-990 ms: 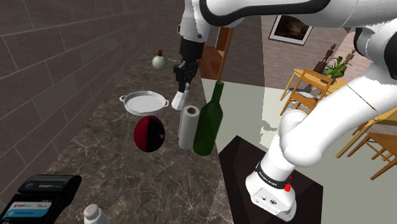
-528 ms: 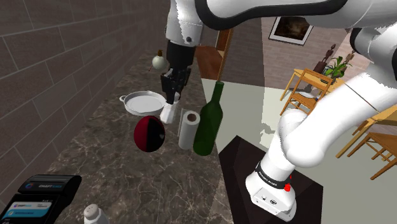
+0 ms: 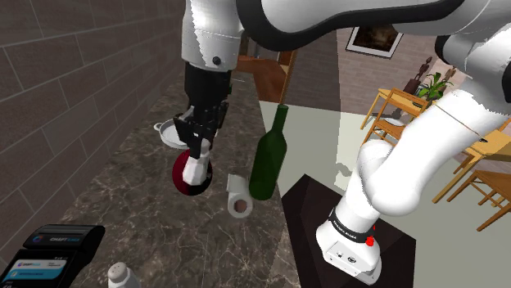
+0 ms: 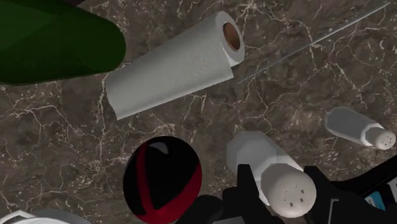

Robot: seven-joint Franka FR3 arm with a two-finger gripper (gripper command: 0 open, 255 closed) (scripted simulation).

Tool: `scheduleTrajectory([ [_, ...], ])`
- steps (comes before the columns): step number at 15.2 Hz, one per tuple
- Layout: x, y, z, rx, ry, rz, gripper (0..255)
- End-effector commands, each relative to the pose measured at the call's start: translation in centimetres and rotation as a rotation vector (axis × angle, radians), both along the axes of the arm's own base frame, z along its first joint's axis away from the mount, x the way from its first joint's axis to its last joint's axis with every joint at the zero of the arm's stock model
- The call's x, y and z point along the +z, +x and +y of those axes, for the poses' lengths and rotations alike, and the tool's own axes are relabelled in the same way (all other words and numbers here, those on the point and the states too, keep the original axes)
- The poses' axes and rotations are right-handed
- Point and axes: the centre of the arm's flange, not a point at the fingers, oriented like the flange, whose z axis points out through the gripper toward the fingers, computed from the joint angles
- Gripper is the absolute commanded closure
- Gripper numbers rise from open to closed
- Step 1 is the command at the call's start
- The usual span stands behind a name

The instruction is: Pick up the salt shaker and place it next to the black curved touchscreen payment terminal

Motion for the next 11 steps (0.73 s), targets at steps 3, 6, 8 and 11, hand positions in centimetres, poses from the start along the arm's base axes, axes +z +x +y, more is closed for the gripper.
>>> scheduleTrajectory([
  [3,0.1,-1.6,5.1,-0.002,0.001,0.0,255],
  [6,0.1,-2.9,8.9,-0.002,0.001,0.0,255],
  [8,0.1,-3.8,11.3,-0.002,0.001,0.0,255],
  [11,0.1,-5.1,15.1,-0.002,0.001,0.0,255],
])
